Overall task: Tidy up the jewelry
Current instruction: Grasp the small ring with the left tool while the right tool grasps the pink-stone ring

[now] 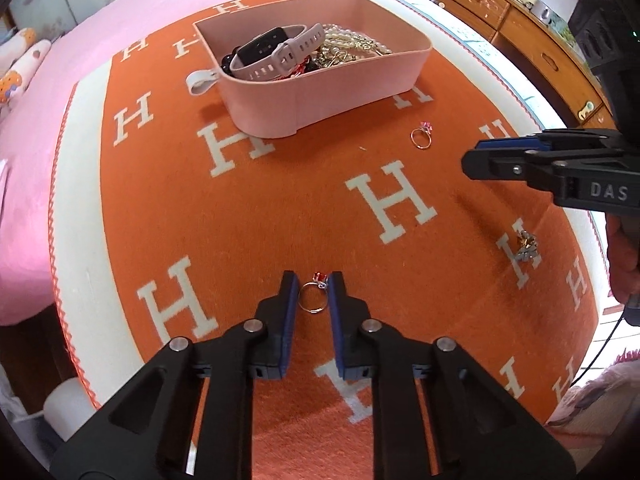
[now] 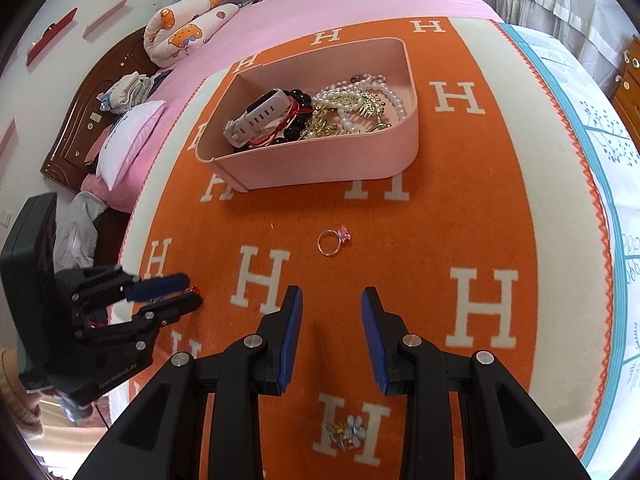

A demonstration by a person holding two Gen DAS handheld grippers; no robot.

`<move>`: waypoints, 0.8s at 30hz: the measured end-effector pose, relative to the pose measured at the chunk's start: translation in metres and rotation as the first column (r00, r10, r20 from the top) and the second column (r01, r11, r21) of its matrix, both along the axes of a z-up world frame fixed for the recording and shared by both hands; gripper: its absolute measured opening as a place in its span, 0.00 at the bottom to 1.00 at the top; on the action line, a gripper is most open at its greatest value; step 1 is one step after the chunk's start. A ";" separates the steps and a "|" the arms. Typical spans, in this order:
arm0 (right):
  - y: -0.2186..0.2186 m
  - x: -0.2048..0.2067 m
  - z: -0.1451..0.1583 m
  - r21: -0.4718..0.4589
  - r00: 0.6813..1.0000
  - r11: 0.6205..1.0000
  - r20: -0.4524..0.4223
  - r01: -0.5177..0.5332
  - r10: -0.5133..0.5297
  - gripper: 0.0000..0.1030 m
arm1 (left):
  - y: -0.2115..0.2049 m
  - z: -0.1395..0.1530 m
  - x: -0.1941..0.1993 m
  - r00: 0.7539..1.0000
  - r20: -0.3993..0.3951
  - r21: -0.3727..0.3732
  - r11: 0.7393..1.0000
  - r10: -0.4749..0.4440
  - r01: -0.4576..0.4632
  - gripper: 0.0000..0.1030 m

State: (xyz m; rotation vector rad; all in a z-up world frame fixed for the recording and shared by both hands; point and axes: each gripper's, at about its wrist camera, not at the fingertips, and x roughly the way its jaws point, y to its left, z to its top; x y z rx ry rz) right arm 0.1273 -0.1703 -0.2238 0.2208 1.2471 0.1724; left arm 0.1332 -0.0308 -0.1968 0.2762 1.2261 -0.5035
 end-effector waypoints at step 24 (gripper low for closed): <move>0.050 0.057 -0.021 -0.192 0.998 0.981 0.057 -0.029 0.040 0.27 | 0.020 0.007 0.003 0.971 -0.108 -0.135 0.965 0.212 -0.226 0.12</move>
